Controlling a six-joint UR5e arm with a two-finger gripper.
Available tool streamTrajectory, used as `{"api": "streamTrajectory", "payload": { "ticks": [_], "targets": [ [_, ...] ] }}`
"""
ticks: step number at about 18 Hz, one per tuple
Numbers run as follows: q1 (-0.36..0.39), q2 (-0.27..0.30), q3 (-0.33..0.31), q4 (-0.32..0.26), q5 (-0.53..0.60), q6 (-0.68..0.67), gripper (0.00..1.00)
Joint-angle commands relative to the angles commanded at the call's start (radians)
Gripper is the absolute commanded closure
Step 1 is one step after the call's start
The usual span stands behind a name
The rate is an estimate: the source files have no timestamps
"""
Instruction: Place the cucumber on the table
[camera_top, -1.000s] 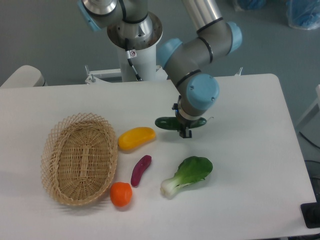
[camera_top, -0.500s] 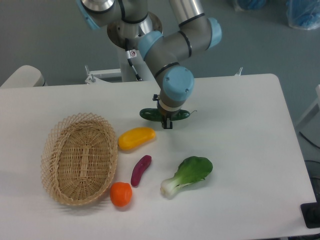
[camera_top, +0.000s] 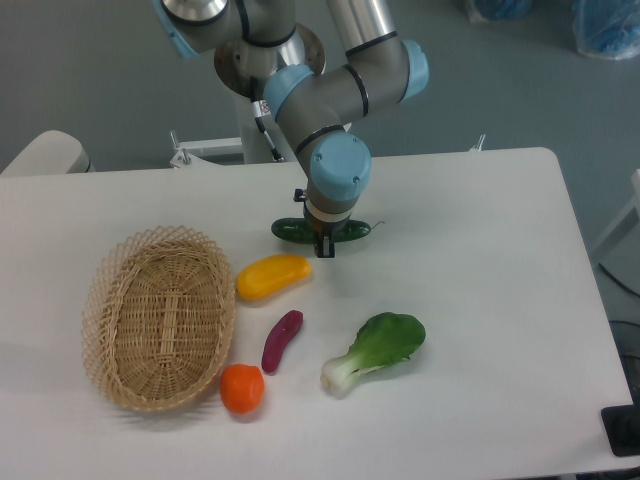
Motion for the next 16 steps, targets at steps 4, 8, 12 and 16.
{"api": "streamTrajectory", "payload": {
  "ticks": [4, 8, 12, 16],
  "targets": [
    [0.0, -0.002, 0.003, 0.003, 0.002, -0.011, 0.0],
    [0.003, -0.003, 0.047, 0.0, 0.002, -0.008, 0.0],
    [0.011, -0.011, 0.118, -0.012, 0.003, -0.006, 0.0],
    [0.024, -0.034, 0.182, -0.017, -0.006, -0.006, 0.0]
  ]
}}
